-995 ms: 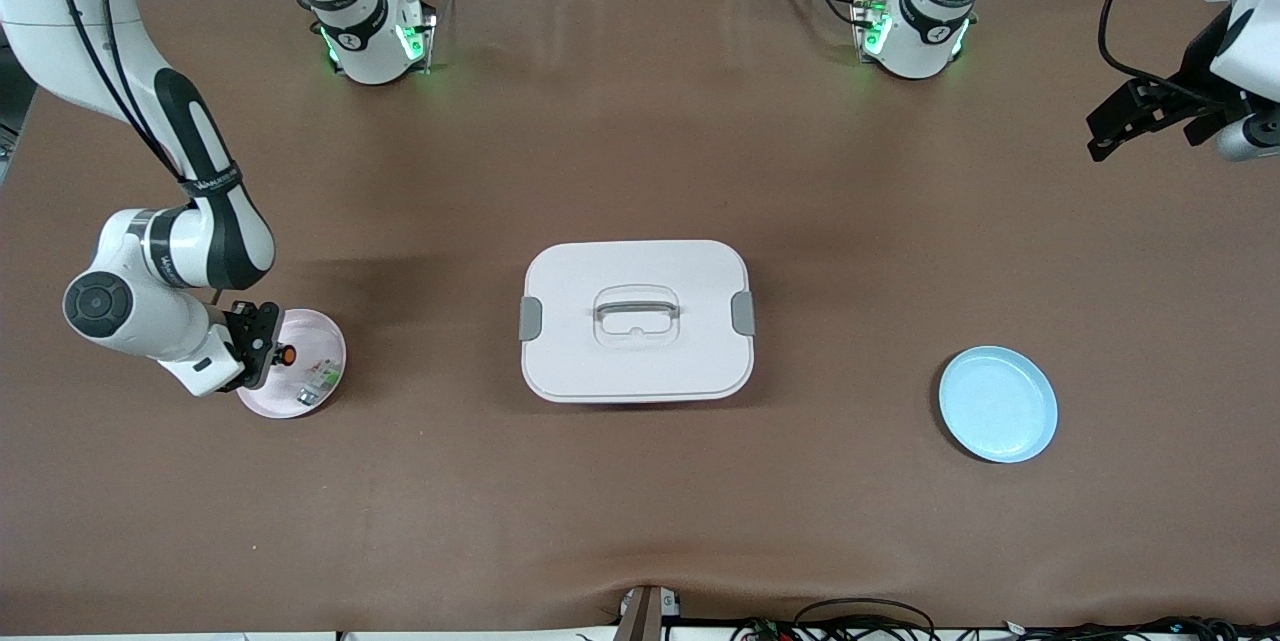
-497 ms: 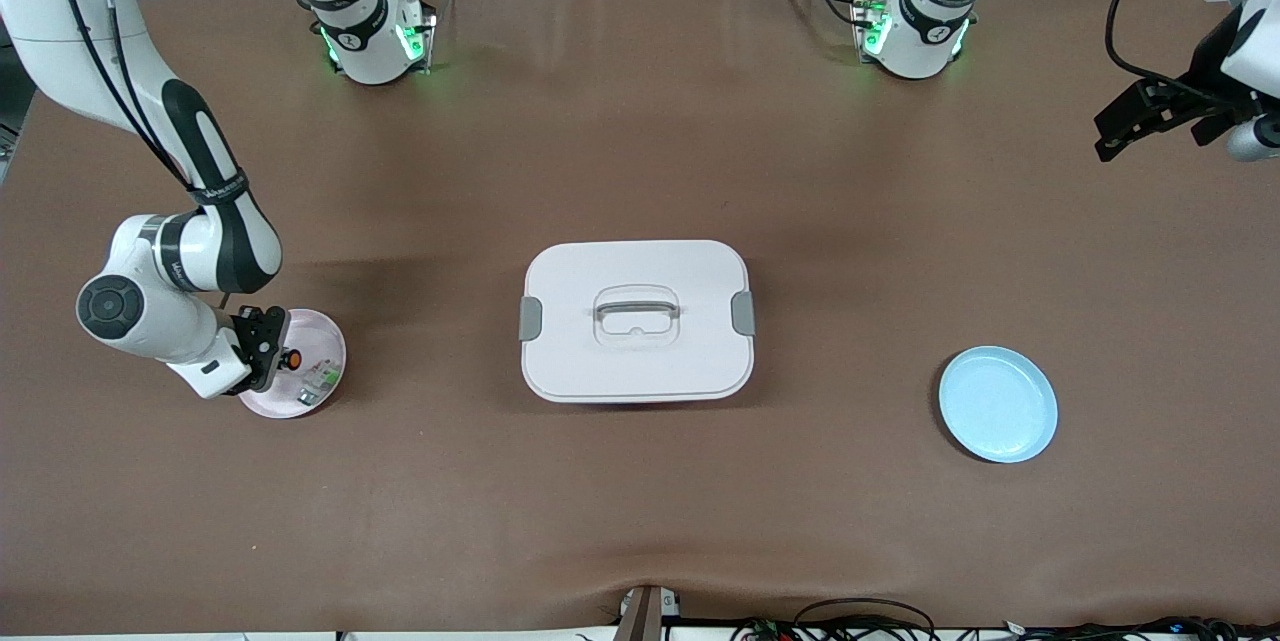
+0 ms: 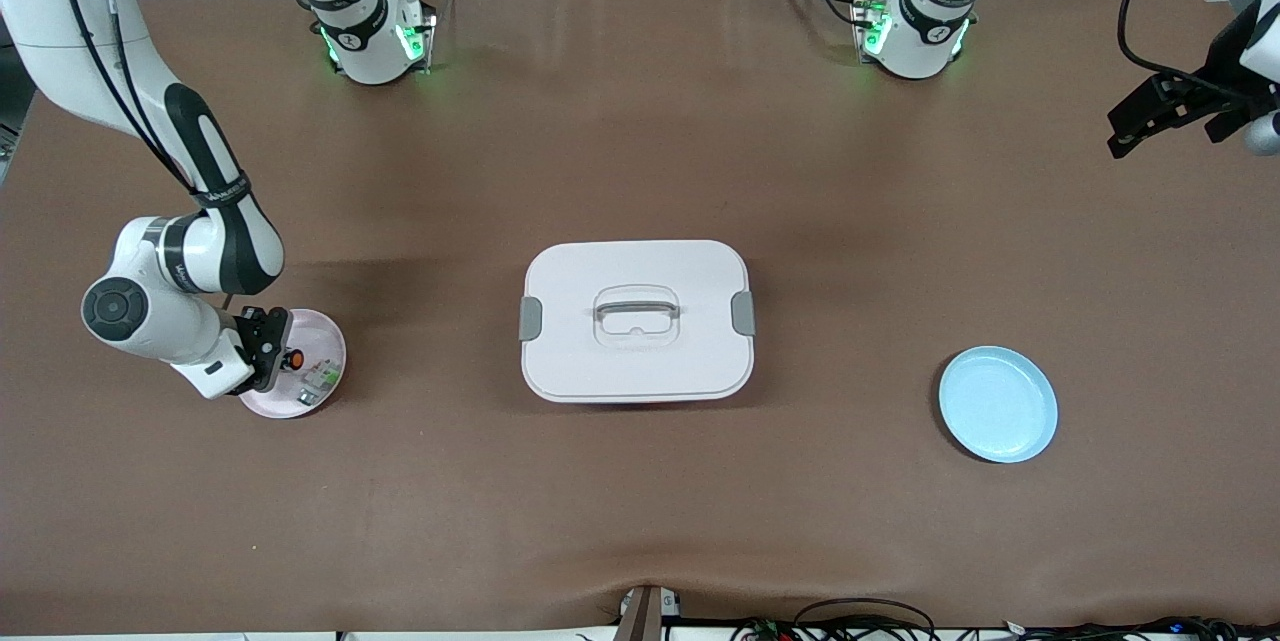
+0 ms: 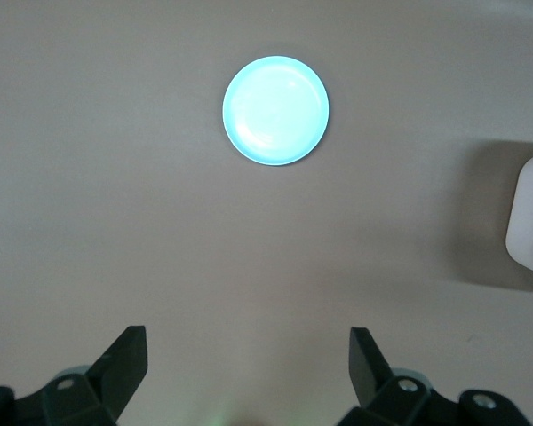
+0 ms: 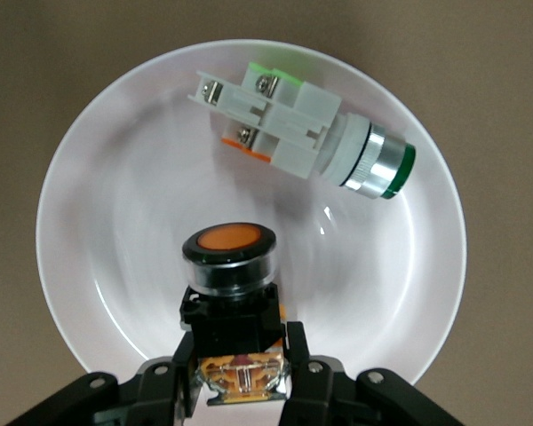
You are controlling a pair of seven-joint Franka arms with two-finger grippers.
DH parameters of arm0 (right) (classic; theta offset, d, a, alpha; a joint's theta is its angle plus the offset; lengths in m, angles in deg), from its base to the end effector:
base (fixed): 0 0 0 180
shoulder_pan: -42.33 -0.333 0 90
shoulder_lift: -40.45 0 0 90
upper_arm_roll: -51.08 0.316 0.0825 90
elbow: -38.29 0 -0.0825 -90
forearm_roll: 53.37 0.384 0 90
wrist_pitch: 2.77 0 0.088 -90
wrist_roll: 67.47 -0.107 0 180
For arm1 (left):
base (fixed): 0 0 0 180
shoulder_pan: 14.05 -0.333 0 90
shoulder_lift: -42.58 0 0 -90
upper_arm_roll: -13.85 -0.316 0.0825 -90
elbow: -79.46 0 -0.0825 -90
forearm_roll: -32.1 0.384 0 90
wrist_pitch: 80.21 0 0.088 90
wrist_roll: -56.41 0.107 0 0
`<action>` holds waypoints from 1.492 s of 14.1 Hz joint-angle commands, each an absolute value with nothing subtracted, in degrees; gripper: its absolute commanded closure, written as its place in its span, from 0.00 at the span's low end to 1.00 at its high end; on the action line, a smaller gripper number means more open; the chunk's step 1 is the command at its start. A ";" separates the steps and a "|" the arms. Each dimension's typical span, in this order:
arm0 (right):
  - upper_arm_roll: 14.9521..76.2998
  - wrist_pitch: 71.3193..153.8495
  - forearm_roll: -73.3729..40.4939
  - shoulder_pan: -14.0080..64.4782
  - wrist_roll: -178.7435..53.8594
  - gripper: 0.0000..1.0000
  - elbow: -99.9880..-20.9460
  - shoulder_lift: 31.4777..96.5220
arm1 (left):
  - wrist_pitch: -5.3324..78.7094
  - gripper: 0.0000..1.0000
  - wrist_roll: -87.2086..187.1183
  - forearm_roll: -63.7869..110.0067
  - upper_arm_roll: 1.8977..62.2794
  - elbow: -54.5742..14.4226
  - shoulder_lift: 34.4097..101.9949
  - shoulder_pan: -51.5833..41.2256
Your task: Transfer orange switch to right arm and place
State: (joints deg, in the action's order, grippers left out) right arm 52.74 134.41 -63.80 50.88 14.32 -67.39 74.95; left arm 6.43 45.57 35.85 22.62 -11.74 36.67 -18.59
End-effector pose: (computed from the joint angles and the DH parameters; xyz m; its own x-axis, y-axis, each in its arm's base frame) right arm 0.6337 -0.0790 0.1933 0.1280 0.9860 -0.1070 0.9902 -0.1331 -0.0429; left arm 0.5151 -0.0356 0.6644 0.9922 0.1188 0.0373 0.1213 -0.9898 -0.0752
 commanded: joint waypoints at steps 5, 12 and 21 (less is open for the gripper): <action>53.62 134.16 -65.15 52.00 14.97 0.30 -65.25 74.29 | 4.87 0.00 46.83 34.39 22.90 -11.95 35.64 -18.71; 53.71 130.30 -64.80 52.27 15.32 0.00 -57.70 73.93 | 5.31 0.00 46.65 32.89 22.99 -11.77 36.08 -18.36; 54.24 119.05 -64.45 51.83 20.50 0.00 -47.14 72.36 | 4.87 0.00 46.74 32.89 24.40 -11.24 35.90 -18.27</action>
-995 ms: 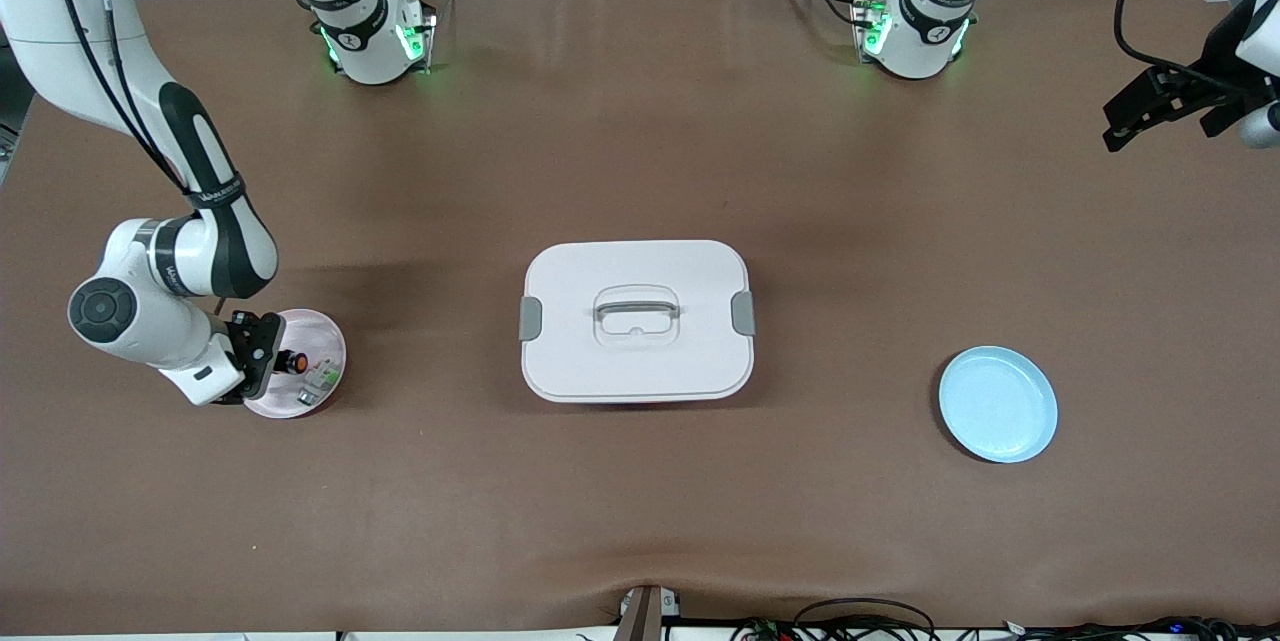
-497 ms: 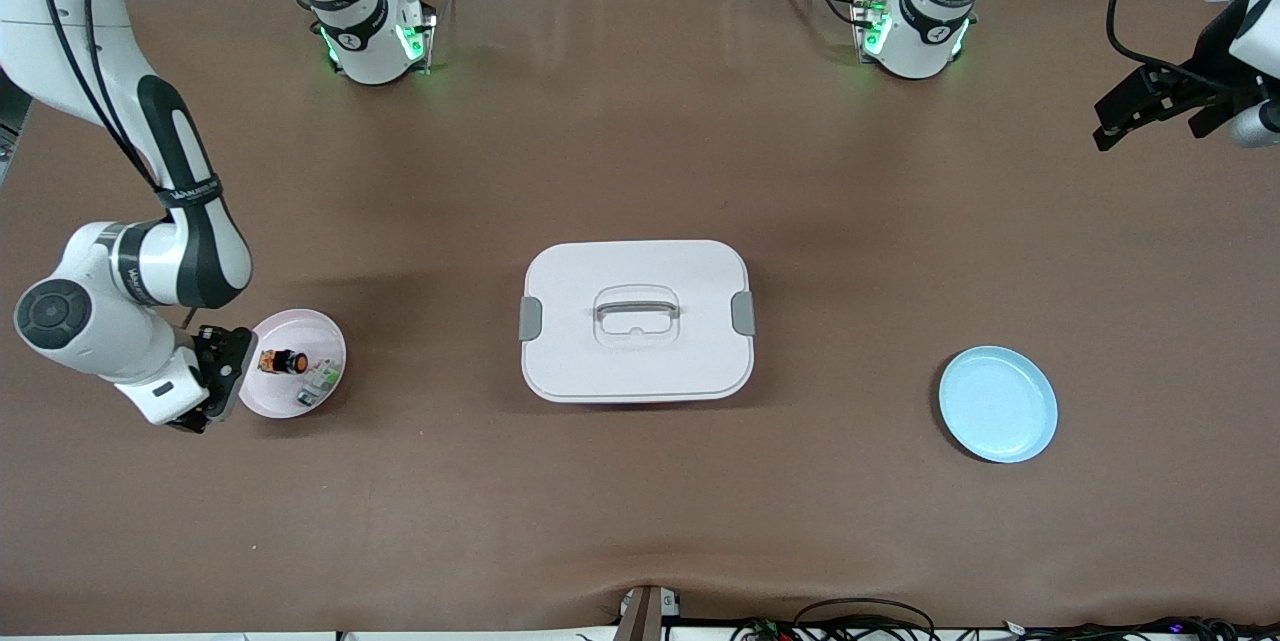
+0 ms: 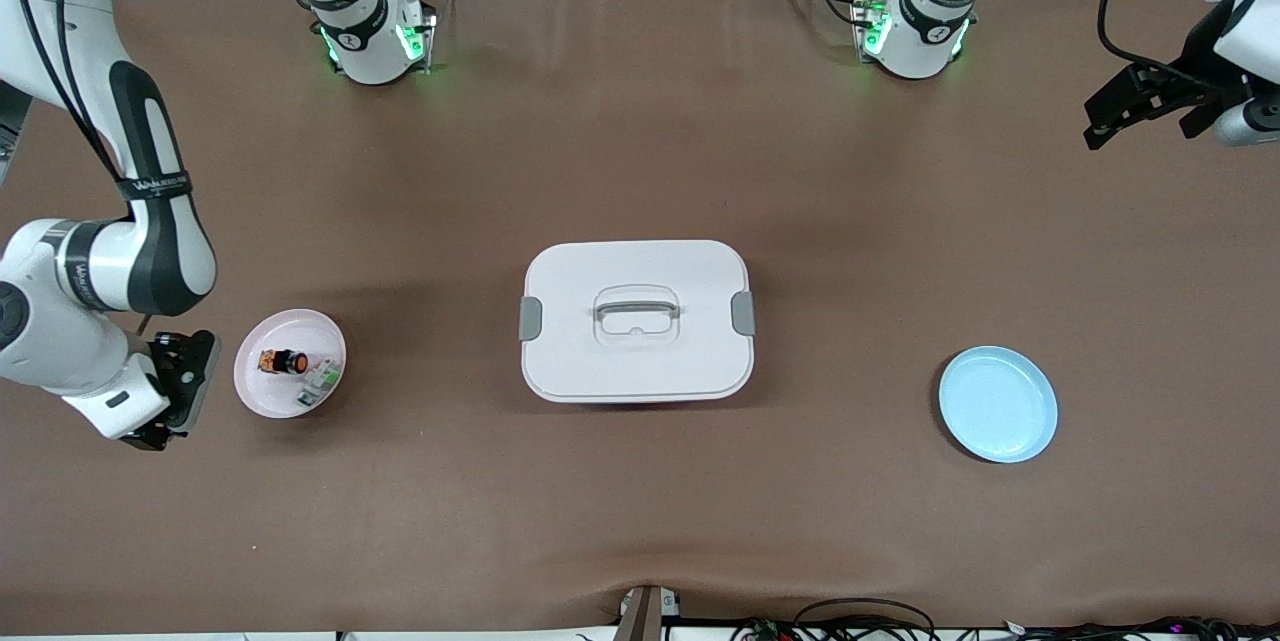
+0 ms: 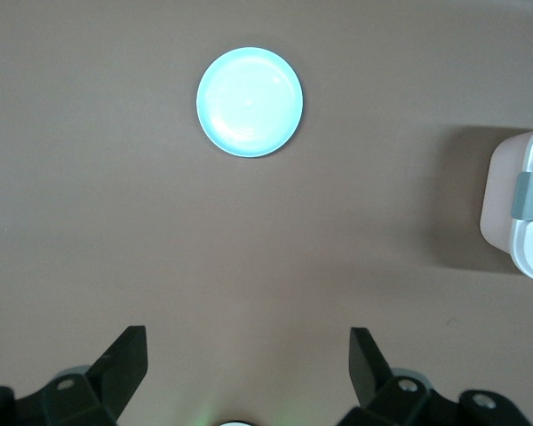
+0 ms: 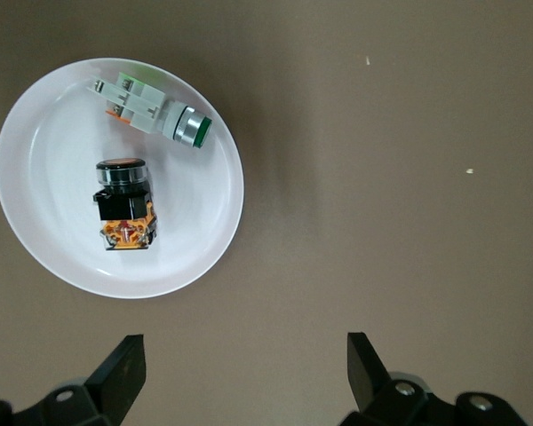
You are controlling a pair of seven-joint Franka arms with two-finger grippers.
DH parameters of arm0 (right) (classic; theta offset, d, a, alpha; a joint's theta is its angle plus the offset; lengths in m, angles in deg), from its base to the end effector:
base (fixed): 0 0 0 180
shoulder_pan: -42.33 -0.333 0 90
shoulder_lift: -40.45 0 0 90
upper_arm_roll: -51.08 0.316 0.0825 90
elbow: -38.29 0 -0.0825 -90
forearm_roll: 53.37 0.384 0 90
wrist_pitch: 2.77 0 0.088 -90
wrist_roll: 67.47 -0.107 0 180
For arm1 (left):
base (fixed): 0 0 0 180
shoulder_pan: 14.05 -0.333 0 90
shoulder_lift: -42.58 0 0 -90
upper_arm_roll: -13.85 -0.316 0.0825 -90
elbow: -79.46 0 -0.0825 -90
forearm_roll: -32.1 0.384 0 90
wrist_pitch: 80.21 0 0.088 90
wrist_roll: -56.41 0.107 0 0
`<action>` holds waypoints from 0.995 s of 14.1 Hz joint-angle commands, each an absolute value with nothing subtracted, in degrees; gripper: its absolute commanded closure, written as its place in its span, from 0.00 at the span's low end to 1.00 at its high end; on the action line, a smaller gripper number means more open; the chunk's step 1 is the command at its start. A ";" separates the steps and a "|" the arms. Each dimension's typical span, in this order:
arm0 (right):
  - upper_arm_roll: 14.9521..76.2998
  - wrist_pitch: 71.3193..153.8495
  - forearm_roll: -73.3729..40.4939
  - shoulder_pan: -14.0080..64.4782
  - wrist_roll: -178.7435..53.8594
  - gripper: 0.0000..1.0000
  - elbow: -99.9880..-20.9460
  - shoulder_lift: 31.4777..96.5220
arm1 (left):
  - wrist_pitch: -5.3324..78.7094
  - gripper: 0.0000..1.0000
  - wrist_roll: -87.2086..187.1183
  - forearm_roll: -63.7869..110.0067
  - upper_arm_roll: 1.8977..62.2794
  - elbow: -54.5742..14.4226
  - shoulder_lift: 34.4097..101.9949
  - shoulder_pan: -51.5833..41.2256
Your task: Transfer orange switch to right arm and place
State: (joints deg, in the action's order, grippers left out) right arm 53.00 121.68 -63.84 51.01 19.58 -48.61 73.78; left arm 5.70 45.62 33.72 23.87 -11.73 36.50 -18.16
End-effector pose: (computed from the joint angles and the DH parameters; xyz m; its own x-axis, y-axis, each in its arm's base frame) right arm 0.7056 -0.0946 0.3300 0.0820 0.9874 -0.1352 0.9946 -0.0724 0.0746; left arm 0.5112 -0.0553 0.6644 0.9959 0.0876 0.0209 0.0885 -0.9951 -0.0434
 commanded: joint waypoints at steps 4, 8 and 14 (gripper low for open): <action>54.41 117.99 -64.27 51.47 19.89 0.00 -47.05 70.16 | 4.87 0.00 46.74 32.89 24.84 -11.33 35.99 -18.36; 53.98 116.59 -57.52 52.09 19.80 0.00 -44.77 69.89 | 4.96 0.00 46.74 32.72 25.36 -11.24 36.08 -18.18; 53.80 113.07 -55.48 52.27 5.95 0.00 -40.37 69.89 | 4.25 0.00 46.47 32.72 25.89 -10.89 35.64 -18.62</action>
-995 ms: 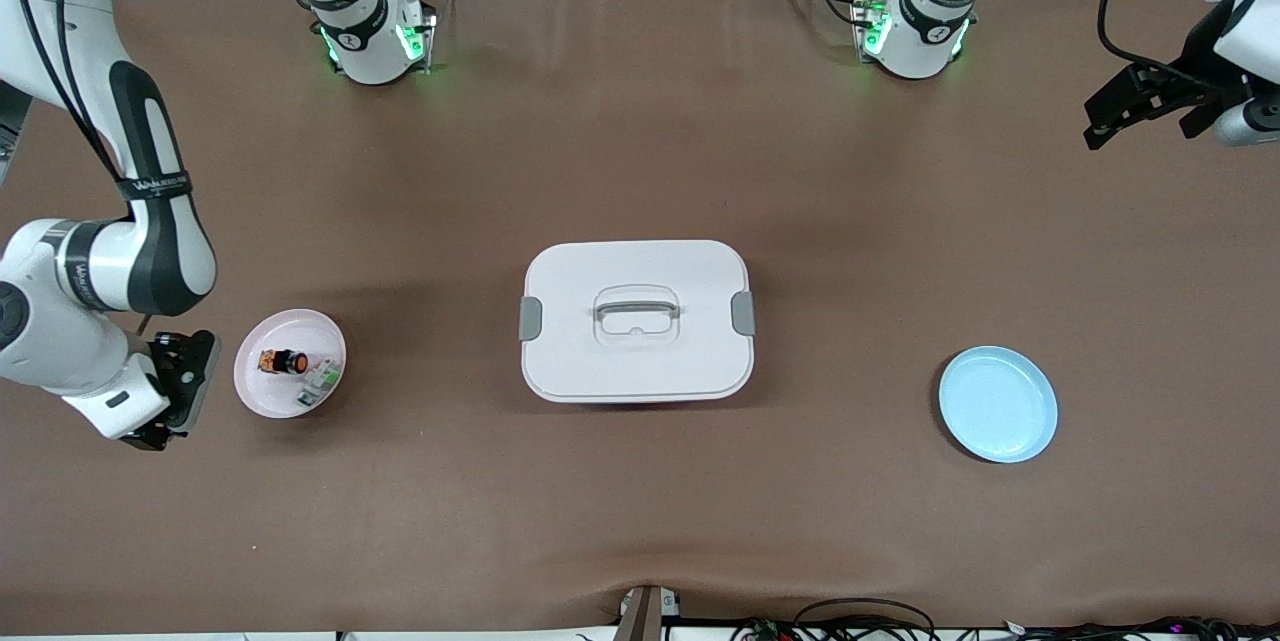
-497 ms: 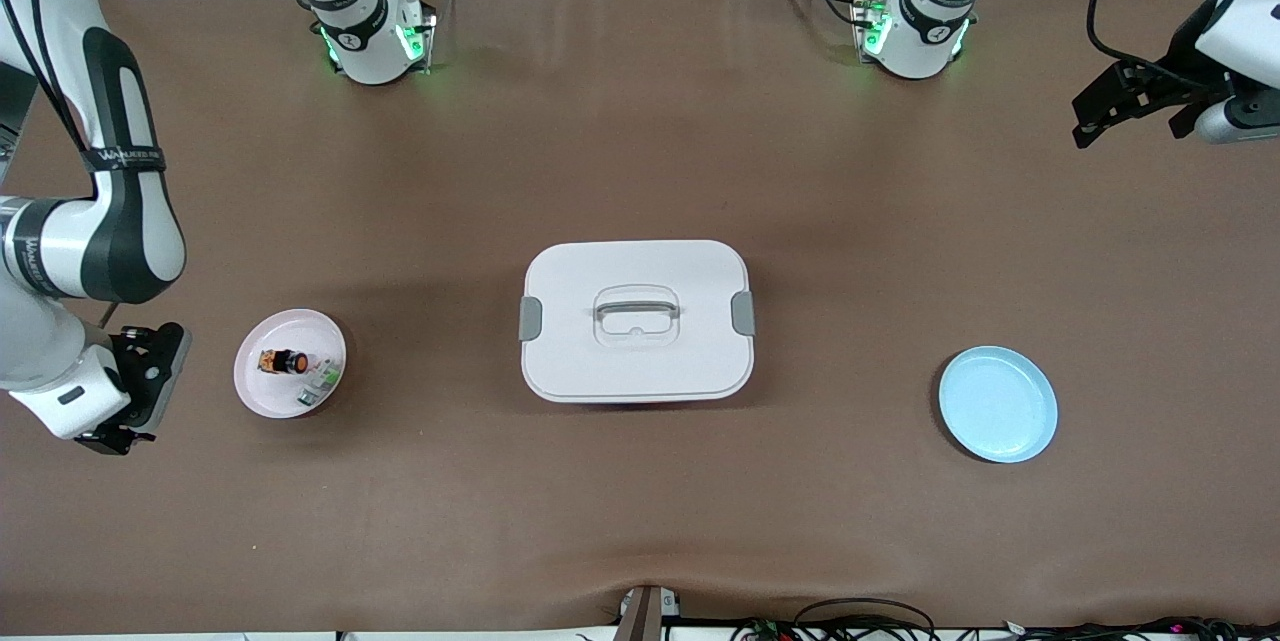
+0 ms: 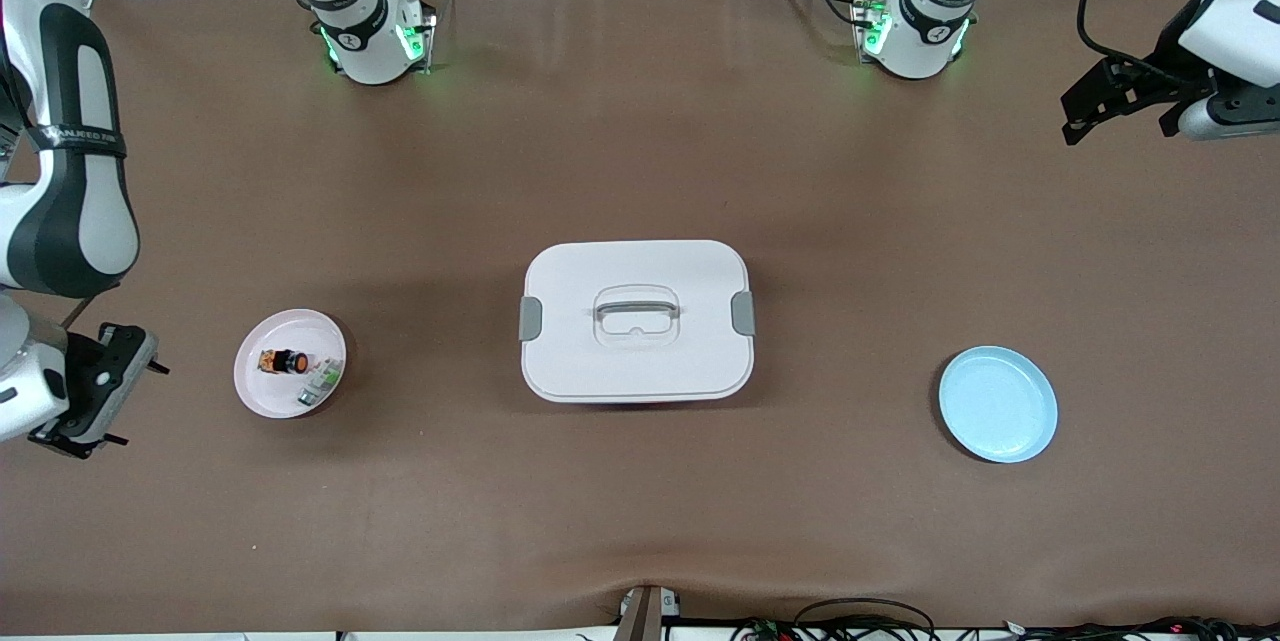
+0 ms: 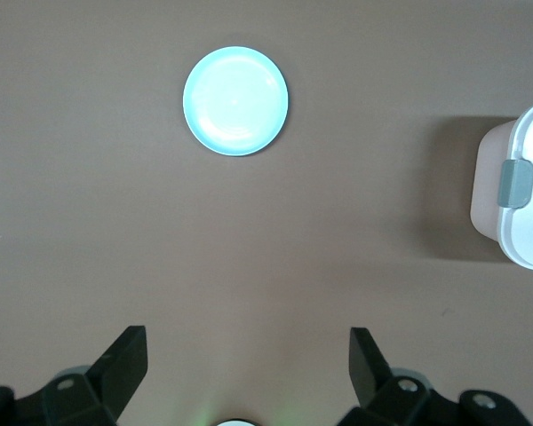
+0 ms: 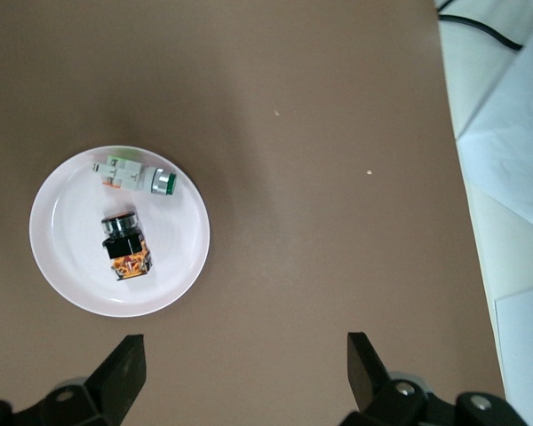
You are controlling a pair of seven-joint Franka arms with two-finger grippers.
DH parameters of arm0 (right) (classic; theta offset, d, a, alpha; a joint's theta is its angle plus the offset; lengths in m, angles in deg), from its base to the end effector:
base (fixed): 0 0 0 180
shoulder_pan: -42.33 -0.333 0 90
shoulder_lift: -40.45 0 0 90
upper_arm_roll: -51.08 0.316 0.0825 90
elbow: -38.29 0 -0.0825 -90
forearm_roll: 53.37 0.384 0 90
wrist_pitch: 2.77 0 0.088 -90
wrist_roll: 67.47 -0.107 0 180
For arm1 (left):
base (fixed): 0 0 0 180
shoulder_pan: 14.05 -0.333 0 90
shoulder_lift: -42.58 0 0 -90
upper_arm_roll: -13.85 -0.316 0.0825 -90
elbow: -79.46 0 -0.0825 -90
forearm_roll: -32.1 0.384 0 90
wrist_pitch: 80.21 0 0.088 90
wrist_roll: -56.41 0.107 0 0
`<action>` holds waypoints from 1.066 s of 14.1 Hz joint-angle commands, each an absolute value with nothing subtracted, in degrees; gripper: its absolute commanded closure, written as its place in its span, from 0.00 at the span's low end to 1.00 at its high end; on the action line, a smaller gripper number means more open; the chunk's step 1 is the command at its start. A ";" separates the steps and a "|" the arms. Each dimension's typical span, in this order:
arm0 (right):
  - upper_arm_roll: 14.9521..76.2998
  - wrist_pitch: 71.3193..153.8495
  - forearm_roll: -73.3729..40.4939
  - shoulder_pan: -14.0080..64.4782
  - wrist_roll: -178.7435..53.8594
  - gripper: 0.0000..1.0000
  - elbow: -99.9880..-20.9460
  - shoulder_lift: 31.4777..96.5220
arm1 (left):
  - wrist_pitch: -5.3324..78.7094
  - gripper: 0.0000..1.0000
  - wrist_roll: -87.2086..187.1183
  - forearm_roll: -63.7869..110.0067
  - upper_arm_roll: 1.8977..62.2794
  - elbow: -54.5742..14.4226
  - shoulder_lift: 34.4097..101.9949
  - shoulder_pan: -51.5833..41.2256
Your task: Transfer orange switch to right arm and place
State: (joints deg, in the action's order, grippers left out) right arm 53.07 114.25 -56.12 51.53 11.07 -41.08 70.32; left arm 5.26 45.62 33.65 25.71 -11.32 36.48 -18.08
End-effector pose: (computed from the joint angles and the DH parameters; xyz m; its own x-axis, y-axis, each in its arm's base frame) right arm 0.7137 -0.0979 0.4234 0.3077 0.9515 -0.0005 0.9424 -0.3047 0.1384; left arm 0.5081 -0.0735 0.6668 0.9983 0.0545 0.0205 0.0554 -0.9974 -0.0457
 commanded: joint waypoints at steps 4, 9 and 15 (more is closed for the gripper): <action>53.80 113.24 -55.57 52.44 -9.07 0.00 -39.32 69.98 | 4.16 0.00 46.47 32.72 25.19 -10.98 35.55 -18.80; 53.80 113.77 -55.57 52.44 -29.95 0.00 -39.23 70.07 | 4.08 0.00 46.56 32.72 24.14 -10.98 35.37 -19.94; 54.06 113.68 -50.74 52.80 -55.78 0.00 -39.23 69.89 | 3.55 0.00 46.65 32.72 23.17 -10.98 34.32 -20.03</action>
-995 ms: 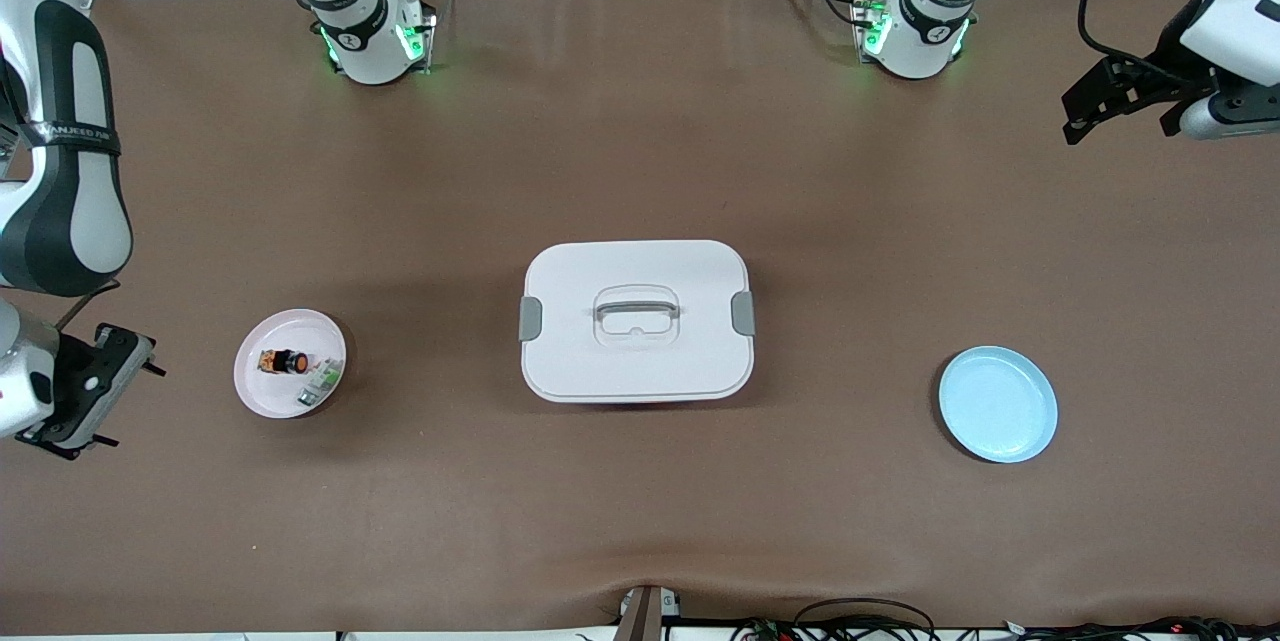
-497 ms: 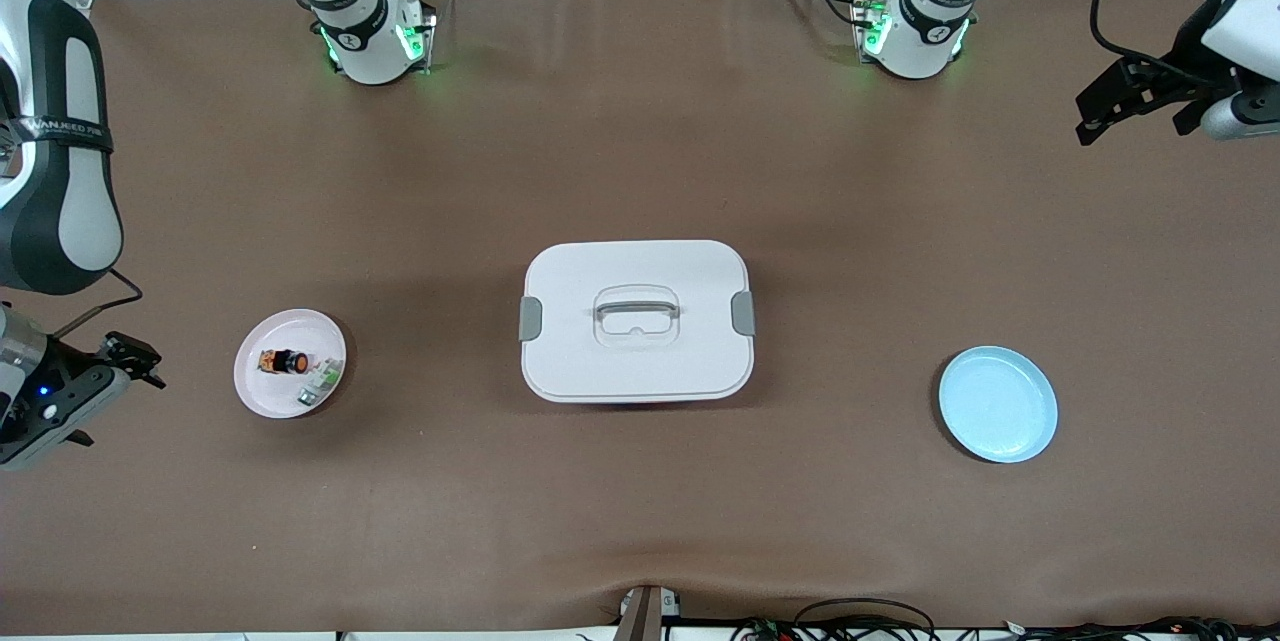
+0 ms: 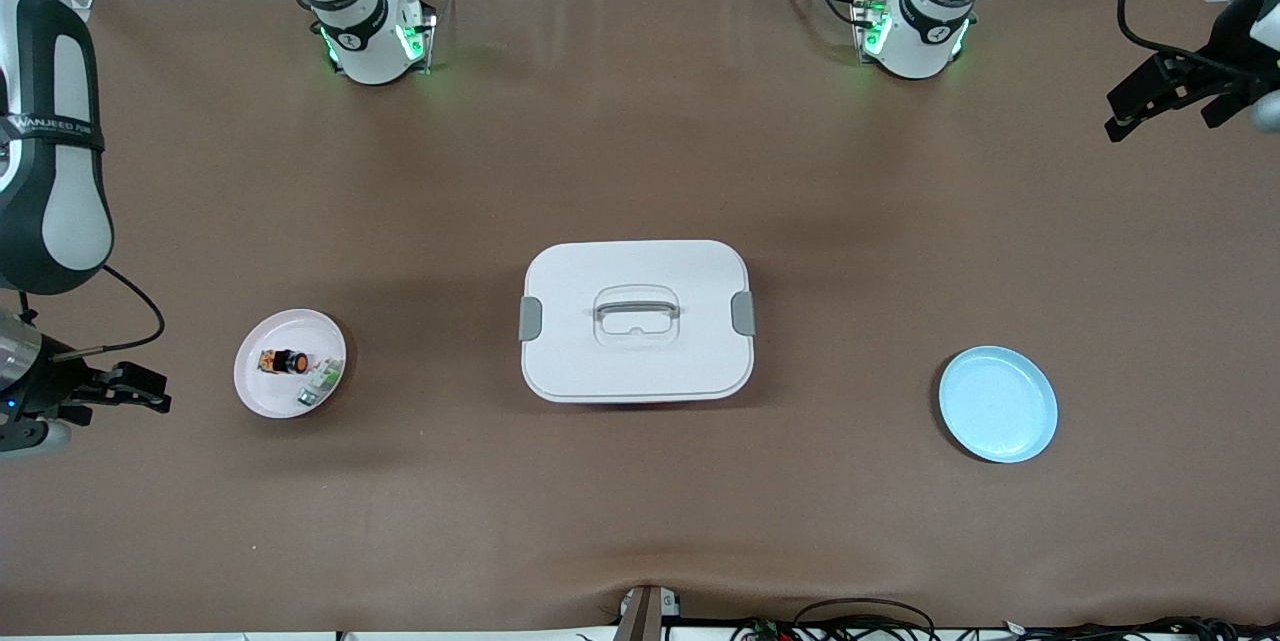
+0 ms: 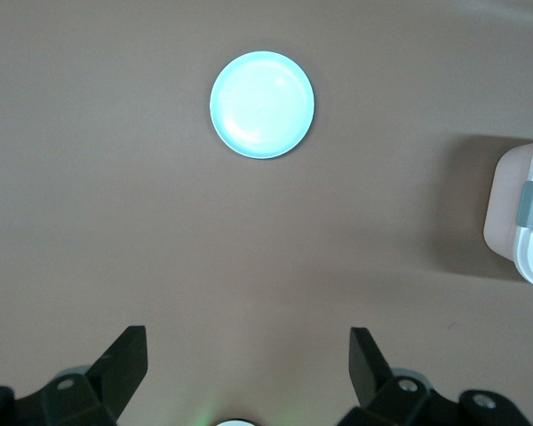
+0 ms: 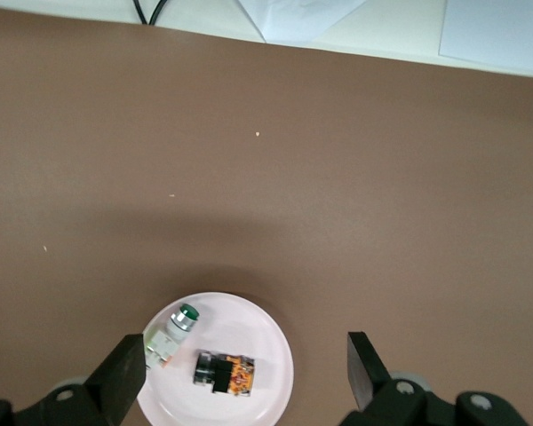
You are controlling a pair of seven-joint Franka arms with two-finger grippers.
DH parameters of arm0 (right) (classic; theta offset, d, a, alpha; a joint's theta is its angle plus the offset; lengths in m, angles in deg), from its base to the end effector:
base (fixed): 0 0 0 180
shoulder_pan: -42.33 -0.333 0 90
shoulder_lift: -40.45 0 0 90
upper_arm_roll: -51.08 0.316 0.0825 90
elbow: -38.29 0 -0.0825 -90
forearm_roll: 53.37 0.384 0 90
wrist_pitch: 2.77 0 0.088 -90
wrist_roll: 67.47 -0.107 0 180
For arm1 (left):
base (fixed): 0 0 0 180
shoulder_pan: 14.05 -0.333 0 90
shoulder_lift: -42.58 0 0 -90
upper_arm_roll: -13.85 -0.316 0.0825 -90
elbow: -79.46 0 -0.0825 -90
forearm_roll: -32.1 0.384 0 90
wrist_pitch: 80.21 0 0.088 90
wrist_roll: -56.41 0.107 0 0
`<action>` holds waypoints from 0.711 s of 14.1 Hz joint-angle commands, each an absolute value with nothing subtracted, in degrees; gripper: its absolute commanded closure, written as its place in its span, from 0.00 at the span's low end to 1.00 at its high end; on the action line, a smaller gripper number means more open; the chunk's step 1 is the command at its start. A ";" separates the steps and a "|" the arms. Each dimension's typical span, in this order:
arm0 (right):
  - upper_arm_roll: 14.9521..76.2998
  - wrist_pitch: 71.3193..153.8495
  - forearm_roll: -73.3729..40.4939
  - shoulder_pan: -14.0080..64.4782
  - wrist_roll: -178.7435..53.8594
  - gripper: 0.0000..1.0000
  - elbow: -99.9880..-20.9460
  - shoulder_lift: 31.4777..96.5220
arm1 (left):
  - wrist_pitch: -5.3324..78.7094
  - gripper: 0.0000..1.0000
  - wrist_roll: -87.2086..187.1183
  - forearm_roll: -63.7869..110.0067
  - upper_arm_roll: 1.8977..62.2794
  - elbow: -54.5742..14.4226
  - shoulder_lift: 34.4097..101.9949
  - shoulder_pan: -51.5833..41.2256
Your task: Transfer orange switch to right arm and place
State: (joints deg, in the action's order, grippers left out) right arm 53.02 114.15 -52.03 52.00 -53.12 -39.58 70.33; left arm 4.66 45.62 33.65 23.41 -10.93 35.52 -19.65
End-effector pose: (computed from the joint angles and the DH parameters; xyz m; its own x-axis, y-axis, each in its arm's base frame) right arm 0.7167 -0.1010 0.4360 0.9814 0.0994 0.1640 0.1005 -0.9949 0.0016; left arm 0.5048 -0.0383 0.6779 0.9920 0.1219 0.0337 0.1232 -0.9915 -0.0417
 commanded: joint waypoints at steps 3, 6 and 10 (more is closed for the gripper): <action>54.15 112.89 -50.82 52.44 -55.78 0.00 -40.10 67.18 | 2.67 0.00 46.65 32.72 22.29 -10.89 34.23 -19.94; 54.15 108.24 -51.00 52.35 -55.61 0.00 -42.38 63.14 | 0.74 0.00 46.65 32.72 22.29 -10.98 33.09 -19.85; 54.06 108.23 -51.61 51.31 -56.22 0.00 -54.66 51.12 | 0.65 0.00 46.74 32.72 22.29 -10.98 33.09 -19.85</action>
State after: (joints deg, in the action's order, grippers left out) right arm 53.68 107.34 -51.59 51.84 -54.79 -44.68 60.04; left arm 1.54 45.62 33.65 22.48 -10.86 33.97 -19.66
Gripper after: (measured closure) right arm 0.000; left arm 0.000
